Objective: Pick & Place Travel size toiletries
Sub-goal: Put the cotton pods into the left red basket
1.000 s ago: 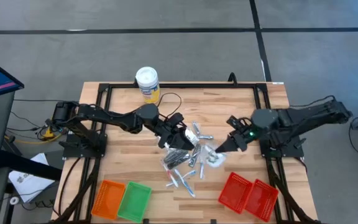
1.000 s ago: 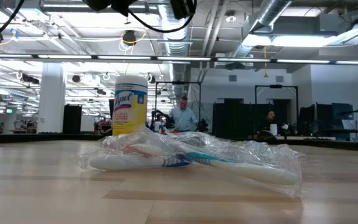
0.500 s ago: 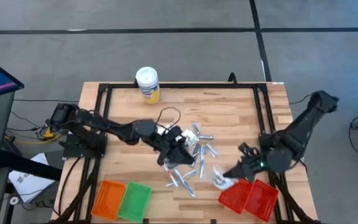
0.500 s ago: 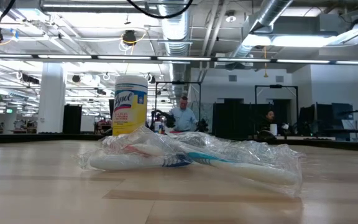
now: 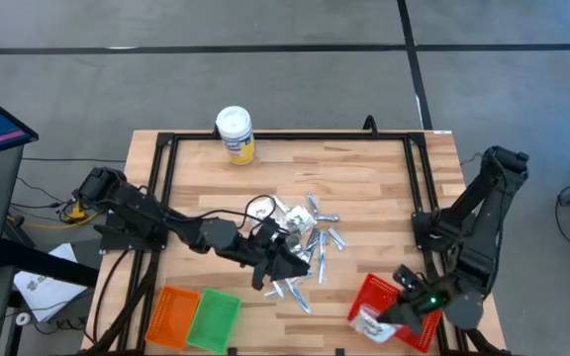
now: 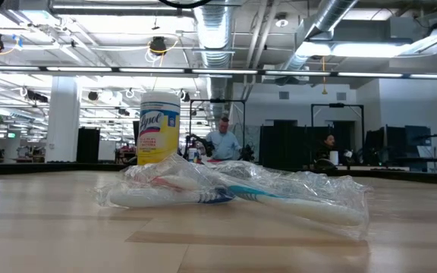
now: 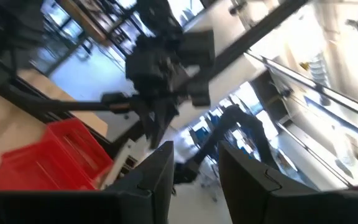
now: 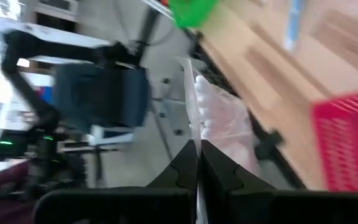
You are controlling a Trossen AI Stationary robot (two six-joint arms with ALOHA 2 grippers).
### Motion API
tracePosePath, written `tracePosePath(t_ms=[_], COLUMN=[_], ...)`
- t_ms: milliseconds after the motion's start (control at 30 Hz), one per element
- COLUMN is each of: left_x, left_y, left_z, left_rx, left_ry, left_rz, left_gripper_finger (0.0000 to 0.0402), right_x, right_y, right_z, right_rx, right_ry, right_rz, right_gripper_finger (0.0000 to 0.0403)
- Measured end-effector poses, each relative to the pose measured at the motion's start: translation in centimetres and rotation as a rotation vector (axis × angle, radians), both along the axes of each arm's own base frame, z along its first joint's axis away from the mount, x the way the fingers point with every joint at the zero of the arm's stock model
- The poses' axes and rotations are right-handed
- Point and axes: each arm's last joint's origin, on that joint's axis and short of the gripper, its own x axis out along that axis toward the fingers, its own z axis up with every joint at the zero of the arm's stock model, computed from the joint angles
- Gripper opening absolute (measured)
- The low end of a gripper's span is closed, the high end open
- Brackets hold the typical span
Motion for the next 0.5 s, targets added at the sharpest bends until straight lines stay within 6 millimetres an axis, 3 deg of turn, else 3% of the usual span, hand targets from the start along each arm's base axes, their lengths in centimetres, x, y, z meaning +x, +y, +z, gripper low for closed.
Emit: tracePosePath(t_ms=[200, 500], left_x=[0.0, -0.1], left_y=[0.2, 0.4], left_z=[0.0, 0.0], left_rx=[-0.015, -0.044], left_ry=[0.006, 0.013], left_rz=[0.142, 0.316], left_gripper_finger=[0.0118, 0.0118], right_x=[-2.4, -4.2], right_y=[-0.1, -0.3], right_z=[-1.3, -2.1], right_rx=[-0.107, -0.224], right_ry=[0.112, 0.112], right_rz=[0.034, 0.110], right_gripper_finger=[0.0000, 0.0000])
